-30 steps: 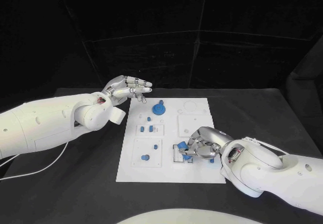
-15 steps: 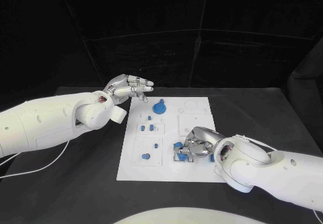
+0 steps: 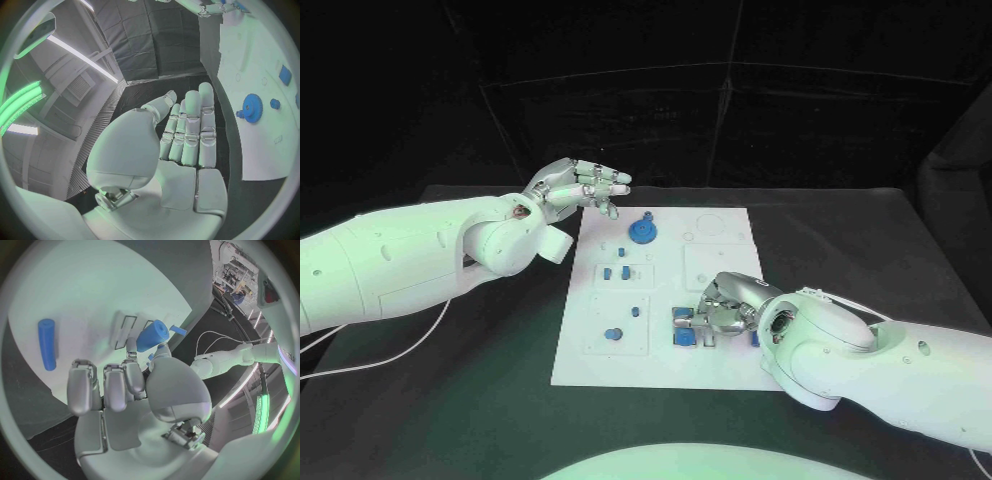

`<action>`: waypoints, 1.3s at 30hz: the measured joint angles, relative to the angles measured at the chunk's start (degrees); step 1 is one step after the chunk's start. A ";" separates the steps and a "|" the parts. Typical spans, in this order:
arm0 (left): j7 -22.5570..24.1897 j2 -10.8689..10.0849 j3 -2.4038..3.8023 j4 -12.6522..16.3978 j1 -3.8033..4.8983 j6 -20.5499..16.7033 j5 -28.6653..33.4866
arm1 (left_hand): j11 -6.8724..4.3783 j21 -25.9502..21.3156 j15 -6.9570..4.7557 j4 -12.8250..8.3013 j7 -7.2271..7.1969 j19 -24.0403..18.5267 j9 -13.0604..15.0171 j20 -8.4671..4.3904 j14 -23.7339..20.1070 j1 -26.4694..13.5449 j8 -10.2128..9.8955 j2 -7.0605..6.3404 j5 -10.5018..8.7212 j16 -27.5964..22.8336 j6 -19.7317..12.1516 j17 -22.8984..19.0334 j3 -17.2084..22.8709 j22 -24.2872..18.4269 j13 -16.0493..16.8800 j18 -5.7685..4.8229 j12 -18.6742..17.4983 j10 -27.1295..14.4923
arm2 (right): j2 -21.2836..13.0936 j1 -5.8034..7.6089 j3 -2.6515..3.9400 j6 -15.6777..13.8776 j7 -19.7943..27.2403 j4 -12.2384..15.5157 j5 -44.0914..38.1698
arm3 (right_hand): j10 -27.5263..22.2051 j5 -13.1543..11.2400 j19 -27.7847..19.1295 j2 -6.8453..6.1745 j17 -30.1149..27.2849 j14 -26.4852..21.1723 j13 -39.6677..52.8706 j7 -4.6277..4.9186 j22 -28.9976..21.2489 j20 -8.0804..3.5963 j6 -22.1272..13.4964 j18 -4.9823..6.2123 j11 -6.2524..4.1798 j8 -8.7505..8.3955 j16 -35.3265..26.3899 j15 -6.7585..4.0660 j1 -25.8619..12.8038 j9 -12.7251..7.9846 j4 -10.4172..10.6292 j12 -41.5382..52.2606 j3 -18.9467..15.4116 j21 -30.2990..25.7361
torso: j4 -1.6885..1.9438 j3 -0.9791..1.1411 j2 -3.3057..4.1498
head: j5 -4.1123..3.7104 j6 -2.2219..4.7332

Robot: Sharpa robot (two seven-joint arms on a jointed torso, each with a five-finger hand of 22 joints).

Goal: Assemble the parts on the task board

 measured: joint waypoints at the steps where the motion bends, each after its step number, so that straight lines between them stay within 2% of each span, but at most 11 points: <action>1: 0.00 0.00 0.00 0.00 0.00 0.01 0.00 | 0.00 0.00 0.00 0.00 0.00 0.00 0.00 0.00 0.00 0.00 0.00 0.00 0.00 0.00 0.00 0.00 0.00 0.00 0.00 0.00 0.00 0.00 | 0.00 0.00 0.00 0.00 -0.09 -0.01 -0.22 | -0.27 -0.76 0.00 -0.50 -0.27 0.00 -0.26 0.21 0.00 0.00 -0.21 0.00 -0.16 -0.15 -0.12 0.00 -0.92 0.15 0.00 -0.40 0.00 -0.13 | -0.01 0.00 -0.01 | 0.00 0.00; 3: -0.01 -0.01 0.00 0.00 0.00 0.02 0.00 | 0.00 0.00 0.00 0.00 0.00 0.00 0.00 0.00 0.00 0.00 0.00 0.00 0.00 0.00 0.00 0.00 0.00 0.00 0.00 0.00 0.00 0.00 | 0.03 0.00 0.00 0.02 -0.24 -0.04 -0.69 | -0.64 -2.01 -0.34 -1.69 -0.76 0.00 -0.73 0.31 0.00 0.12 -0.31 0.00 0.23 -0.50 -0.51 0.00 -3.09 0.49 0.11 -1.14 0.89 -0.39 | -0.02 0.00 -0.01 | 0.00 -0.03; 6: -0.01 -0.01 0.00 0.00 0.00 0.03 0.00 | 0.00 0.00 0.00 0.00 0.00 0.00 0.00 0.00 0.00 0.00 0.00 0.00 0.00 0.00 0.00 0.00 0.00 0.00 0.00 0.00 0.00 0.00 | 0.12 0.00 0.00 0.08 -0.31 -0.04 -1.25 | -1.04 -3.37 -0.64 -3.90 -1.28 0.00 -1.24 0.52 0.00 0.23 -0.52 0.01 0.23 -1.01 -0.79 0.00 -5.31 0.97 0.22 -1.94 3.35 -0.65 | -0.02 0.00 -0.03 | 0.00 -0.04; 8: -0.02 -0.01 0.00 -0.02 0.00 0.04 0.00 | 0.00 0.00 0.00 0.00 0.00 0.00 0.00 0.00 0.00 0.00 0.00 0.00 0.00 0.00 0.00 0.00 0.00 0.00 0.00 0.00 0.00 0.00 | 0.13 0.00 0.00 0.13 -0.31 0.01 -1.51 | -1.04 -3.64 -0.72 -4.77 -1.33 0.00 -1.27 0.70 0.00 0.31 -0.70 0.00 0.22 -1.12 -0.79 0.00 -6.17 1.22 0.21 -1.94 4.78 -0.79 | -0.02 0.00 -0.03 | -0.03 -0.04; 11: -0.02 0.01 0.00 -0.05 0.00 0.06 0.00 | 0.00 -0.23 0.00 -0.12 0.00 0.00 0.00 0.00 0.00 0.00 0.00 0.00 0.00 0.00 0.00 -0.08 -0.12 -0.09 0.01 0.00 0.00 -0.41 | 0.08 0.00 0.00 0.19 -0.07 0.31 -1.84 | -1.04 -2.34 -0.72 -4.19 -1.31 0.00 -1.21 0.72 0.00 0.31 -0.71 0.01 0.22 -1.46 -0.79 0.00 -5.25 1.65 -0.07 -1.94 6.33 -0.79 | -0.02 0.02 -0.03 | -0.07 -0.02; 14: -0.03 0.02 0.00 -0.09 0.00 0.07 0.00 | 0.00 -0.24 0.00 -0.16 0.00 0.00 0.00 0.00 0.00 0.00 0.00 0.00 0.00 0.00 0.00 -0.08 -0.16 -0.10 0.01 0.00 0.00 -0.41 | -0.27 0.00 0.00 0.19 0.67 0.77 -2.03 | -1.04 1.62 -0.72 -3.32 -0.77 0.00 -0.64 0.72 0.00 0.31 -0.71 0.01 0.22 -1.47 -0.79 0.01 -0.15 2.17 -1.46 -1.94 7.77 -0.79 | -0.02 0.03 -0.03 | -0.11 0.01; 16: -0.03 0.04 0.00 -0.10 0.00 0.09 0.00 | 0.00 -0.24 0.00 -0.16 0.00 0.00 0.00 0.00 0.00 0.00 0.00 0.00 0.00 0.00 0.00 -0.08 -0.16 -0.09 0.01 0.00 0.00 -0.41 | -0.50 0.00 0.00 0.19 1.33 1.08 -2.10 | -1.03 3.11 -0.72 -3.26 -0.46 0.00 -0.32 0.72 -0.01 0.31 -0.71 0.00 0.22 -1.48 -0.79 0.01 3.05 2.44 -3.06 -1.94 8.09 -0.79 | -0.02 0.05 -0.04 | -0.12 0.02; 18: -0.03 0.04 0.00 -0.12 0.00 0.12 0.00 | 0.00 -0.24 0.00 -0.16 0.00 0.00 0.00 0.00 0.00 0.00 0.00 0.00 0.00 0.00 0.00 -0.08 -0.16 -0.09 0.01 0.00 0.00 -0.41 | -0.75 0.00 0.00 0.19 2.09 1.39 -2.14 | -1.04 2.99 -0.72 -3.41 -0.46 0.00 -0.25 0.61 0.00 0.31 -0.60 0.00 0.22 -1.48 -0.79 0.01 5.33 2.71 -4.30 -1.94 8.08 -0.78 | -0.03 0.05 -0.04 | -0.10 0.02; 22: -0.05 0.03 0.00 -0.19 0.00 0.16 0.00 | 0.00 -0.24 0.00 -0.16 0.00 0.00 0.00 0.00 0.00 0.00 0.00 0.00 0.00 0.00 0.00 -0.07 -0.16 -0.09 0.01 0.00 0.00 -0.41 | -1.14 -0.01 0.00 0.33 3.25 1.56 -2.26 | -1.04 0.67 -0.72 -3.45 -0.53 0.00 -0.21 0.61 -0.01 0.31 -0.60 0.01 0.22 -1.78 -0.79 0.01 7.69 3.12 -5.61 -1.94 7.68 -0.79 | -0.03 0.04 -0.05 | -0.04 0.08; 35: -0.18 0.10 0.00 -0.37 0.00 0.26 0.00 | 0.00 -0.24 0.00 -0.16 0.00 0.00 0.00 0.00 0.00 0.00 0.00 0.00 0.00 0.00 0.00 -0.07 -0.16 -0.08 0.02 0.00 0.00 -0.41 | -0.65 -0.01 0.00 0.53 4.85 0.26 -2.58 | -1.03 0.09 -0.72 -3.10 -0.47 0.00 -0.12 0.43 -0.01 0.31 -0.37 0.01 0.23 -1.76 -0.79 0.02 8.05 3.48 -5.61 -1.94 7.68 -0.78 | 0.06 0.02 -0.04 | -0.26 0.30; 39: -0.22 0.11 0.00 -0.43 0.00 0.28 0.00 | 0.00 -0.24 0.00 -0.16 0.00 0.00 0.00 0.00 0.00 0.01 0.00 -0.01 0.00 0.00 0.00 -0.07 -0.16 -0.08 0.02 0.00 0.00 -0.41 | -0.62 -0.01 0.00 0.53 4.98 0.06 -2.61 | -1.01 0.09 -0.72 -2.40 -0.47 0.00 -0.09 0.43 -0.01 0.31 -0.37 0.01 0.20 -1.77 -0.79 0.02 8.74 3.49 -5.84 -1.93 7.45 -0.78 | 0.06 0.01 -0.02 | -0.26 0.32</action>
